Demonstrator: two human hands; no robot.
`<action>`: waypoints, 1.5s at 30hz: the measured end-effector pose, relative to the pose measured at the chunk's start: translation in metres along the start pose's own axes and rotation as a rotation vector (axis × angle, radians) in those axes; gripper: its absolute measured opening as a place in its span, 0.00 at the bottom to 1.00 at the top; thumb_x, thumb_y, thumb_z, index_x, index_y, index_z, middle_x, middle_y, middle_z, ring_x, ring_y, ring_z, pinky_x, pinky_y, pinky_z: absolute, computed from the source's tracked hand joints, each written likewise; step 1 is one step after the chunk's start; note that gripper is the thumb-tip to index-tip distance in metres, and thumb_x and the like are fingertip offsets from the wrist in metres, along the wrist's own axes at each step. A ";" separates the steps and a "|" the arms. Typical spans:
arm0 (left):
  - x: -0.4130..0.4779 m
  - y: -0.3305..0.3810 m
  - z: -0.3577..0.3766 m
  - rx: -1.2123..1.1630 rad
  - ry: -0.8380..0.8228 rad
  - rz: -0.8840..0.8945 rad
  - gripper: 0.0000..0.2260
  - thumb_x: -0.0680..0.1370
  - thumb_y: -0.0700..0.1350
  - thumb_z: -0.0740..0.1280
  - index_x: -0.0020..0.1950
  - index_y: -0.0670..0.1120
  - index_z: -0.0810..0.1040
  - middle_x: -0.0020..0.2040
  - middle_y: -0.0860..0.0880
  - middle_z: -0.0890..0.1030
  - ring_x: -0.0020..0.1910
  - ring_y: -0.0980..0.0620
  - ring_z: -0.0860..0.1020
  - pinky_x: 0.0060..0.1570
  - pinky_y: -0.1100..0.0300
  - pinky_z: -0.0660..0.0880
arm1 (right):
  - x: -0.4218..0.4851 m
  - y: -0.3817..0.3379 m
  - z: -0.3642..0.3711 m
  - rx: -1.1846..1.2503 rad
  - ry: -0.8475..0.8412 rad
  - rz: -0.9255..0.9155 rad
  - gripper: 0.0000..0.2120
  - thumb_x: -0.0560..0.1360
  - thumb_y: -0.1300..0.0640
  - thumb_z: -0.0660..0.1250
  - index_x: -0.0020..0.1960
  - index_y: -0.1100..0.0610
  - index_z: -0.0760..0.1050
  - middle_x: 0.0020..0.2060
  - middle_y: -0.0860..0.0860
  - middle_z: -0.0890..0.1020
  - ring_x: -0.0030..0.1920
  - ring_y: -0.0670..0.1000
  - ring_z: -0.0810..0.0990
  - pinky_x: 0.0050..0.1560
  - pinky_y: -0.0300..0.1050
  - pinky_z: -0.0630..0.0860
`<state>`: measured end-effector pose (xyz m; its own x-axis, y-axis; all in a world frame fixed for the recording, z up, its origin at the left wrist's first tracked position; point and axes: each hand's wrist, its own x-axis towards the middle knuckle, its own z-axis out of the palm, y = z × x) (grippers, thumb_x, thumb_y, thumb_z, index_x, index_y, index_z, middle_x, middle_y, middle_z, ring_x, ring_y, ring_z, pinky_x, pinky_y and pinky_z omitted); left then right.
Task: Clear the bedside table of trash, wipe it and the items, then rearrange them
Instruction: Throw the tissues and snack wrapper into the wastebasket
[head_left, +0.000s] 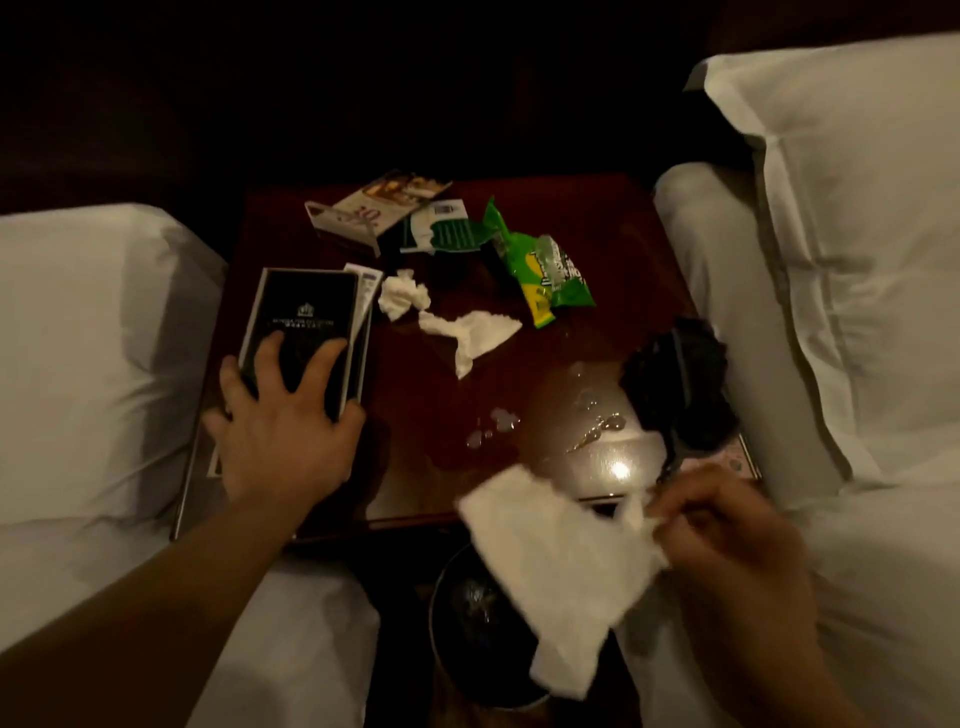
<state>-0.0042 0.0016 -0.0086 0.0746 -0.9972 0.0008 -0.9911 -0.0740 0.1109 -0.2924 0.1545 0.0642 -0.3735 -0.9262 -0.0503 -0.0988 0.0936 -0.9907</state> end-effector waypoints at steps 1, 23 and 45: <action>0.000 0.000 0.001 0.001 0.005 0.002 0.30 0.72 0.64 0.57 0.74 0.64 0.59 0.78 0.44 0.58 0.74 0.29 0.57 0.62 0.28 0.62 | -0.015 0.008 -0.001 -0.007 -0.005 0.005 0.04 0.61 0.59 0.69 0.34 0.52 0.78 0.28 0.48 0.79 0.29 0.41 0.75 0.31 0.31 0.70; 0.001 -0.005 0.009 -0.019 0.085 0.035 0.29 0.73 0.62 0.59 0.74 0.64 0.59 0.78 0.43 0.59 0.74 0.28 0.57 0.63 0.27 0.60 | -0.057 0.266 0.054 -0.649 -0.078 0.595 0.12 0.79 0.63 0.62 0.59 0.60 0.81 0.56 0.60 0.83 0.50 0.60 0.82 0.50 0.48 0.79; 0.001 -0.005 0.007 0.084 0.068 0.156 0.32 0.76 0.64 0.52 0.81 0.60 0.53 0.80 0.38 0.57 0.79 0.34 0.51 0.74 0.33 0.53 | 0.127 -0.005 0.118 -1.017 -0.263 -0.448 0.25 0.76 0.45 0.68 0.70 0.50 0.71 0.61 0.52 0.76 0.59 0.55 0.76 0.51 0.48 0.77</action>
<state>0.0005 0.0011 -0.0159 -0.0763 -0.9940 0.0790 -0.9967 0.0782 0.0212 -0.2308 -0.0066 0.0475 0.0765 -0.9875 0.1379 -0.9204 -0.1231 -0.3711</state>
